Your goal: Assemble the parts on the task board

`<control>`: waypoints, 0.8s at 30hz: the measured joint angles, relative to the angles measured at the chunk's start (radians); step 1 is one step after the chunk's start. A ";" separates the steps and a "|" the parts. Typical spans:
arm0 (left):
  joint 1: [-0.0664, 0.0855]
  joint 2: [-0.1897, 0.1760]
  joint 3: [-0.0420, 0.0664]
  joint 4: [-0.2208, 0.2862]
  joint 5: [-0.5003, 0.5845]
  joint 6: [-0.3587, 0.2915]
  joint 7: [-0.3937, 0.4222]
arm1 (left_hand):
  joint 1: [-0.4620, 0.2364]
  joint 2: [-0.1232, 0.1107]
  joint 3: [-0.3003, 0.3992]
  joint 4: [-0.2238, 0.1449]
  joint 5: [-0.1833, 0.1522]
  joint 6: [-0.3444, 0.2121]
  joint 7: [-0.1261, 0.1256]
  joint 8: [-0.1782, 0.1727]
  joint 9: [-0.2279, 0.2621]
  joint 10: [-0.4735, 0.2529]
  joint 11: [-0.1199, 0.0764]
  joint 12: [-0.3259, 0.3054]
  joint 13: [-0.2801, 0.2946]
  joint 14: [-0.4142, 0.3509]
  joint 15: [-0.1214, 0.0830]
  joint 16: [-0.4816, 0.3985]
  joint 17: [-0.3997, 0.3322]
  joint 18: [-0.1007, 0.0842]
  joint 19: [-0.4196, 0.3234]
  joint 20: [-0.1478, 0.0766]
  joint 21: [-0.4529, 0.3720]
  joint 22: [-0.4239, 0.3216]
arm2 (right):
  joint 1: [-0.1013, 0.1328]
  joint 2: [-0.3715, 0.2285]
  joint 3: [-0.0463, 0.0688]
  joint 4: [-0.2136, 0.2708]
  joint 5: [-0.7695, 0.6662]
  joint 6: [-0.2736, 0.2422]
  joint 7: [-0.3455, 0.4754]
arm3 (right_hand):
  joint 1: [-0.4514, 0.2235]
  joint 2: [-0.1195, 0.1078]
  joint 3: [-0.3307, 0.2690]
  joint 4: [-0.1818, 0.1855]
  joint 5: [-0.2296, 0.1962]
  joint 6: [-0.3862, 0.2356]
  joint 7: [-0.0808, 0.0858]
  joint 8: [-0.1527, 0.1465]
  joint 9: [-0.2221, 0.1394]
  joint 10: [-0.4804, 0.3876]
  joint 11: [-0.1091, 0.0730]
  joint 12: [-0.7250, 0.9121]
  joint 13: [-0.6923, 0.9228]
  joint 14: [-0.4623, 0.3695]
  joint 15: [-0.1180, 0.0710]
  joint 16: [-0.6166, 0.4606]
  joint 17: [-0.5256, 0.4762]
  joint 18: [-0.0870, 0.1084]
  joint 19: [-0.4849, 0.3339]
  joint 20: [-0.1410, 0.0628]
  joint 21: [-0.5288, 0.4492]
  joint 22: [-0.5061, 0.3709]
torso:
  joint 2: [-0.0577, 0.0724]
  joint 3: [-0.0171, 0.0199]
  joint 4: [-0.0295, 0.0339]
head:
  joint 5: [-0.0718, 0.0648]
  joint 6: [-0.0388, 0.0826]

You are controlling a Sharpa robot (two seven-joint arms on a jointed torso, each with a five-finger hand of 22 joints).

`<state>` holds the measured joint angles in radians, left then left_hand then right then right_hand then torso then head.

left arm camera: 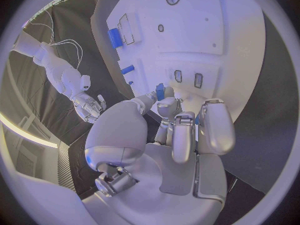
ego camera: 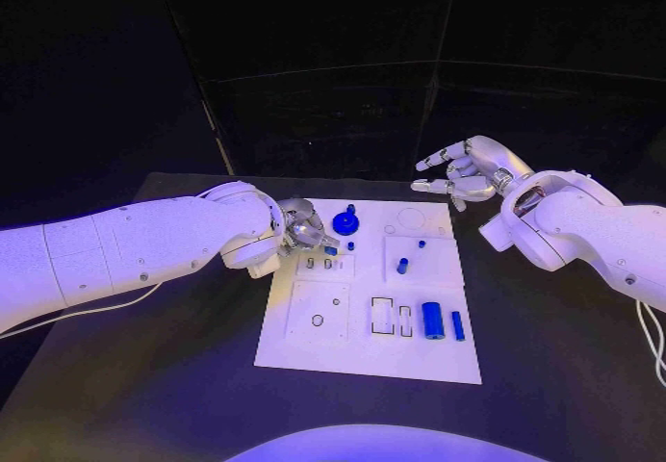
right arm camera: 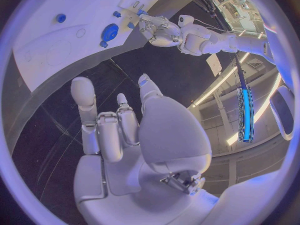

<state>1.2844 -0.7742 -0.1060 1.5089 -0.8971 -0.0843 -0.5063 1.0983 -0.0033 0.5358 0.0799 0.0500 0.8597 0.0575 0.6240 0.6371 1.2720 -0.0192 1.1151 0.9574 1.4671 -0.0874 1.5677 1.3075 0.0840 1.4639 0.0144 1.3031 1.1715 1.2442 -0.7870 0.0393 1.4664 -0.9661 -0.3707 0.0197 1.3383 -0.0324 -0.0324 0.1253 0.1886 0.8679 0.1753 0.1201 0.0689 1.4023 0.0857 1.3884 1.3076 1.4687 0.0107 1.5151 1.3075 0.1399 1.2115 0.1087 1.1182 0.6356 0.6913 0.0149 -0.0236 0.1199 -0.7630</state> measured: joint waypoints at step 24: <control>-0.034 0.009 -0.011 0.011 -0.147 -0.028 -0.001 | -0.009 -0.007 0.023 -0.012 -0.004 0.001 0.002 0.004 0.006 0.004 -0.004 -0.008 -0.014 0.000 0.000 0.000 0.000 0.000 0.000 0.000 0.000 0.000 | 0.000 0.000 0.000 -0.001 -0.012 0.000 0.000 | -0.004 0.004 -0.003 0.003 0.000 0.000 0.000 0.000 -0.001 0.000 0.000 0.000 0.000 0.000 0.000 0.000 0.000 0.000 0.000 0.000 0.000 -0.003 | 0.000 0.0000 -0.0035 | 0.005 -0.010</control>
<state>1.2506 -0.7650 -0.1172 1.5201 -1.0436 -0.1127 -0.5072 1.0892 -0.0102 0.5592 0.0676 0.0461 0.8611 0.0592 0.6284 0.6427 1.2760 -0.0230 1.1075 0.9435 1.4670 -0.0874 1.5677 1.3075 0.0840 1.4639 0.0144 1.3031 1.1712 1.2442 -0.7873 0.0392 1.4652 -0.9785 -0.3706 0.0196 1.3344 -0.0285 -0.0349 0.1278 0.1886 0.8679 0.1753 0.1201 0.0684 1.4023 0.0857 1.3884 1.3076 1.4687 0.0107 1.5152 1.3074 0.1398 1.2115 0.1087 1.1182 0.6331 0.6914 0.0149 -0.0270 0.1254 -0.7727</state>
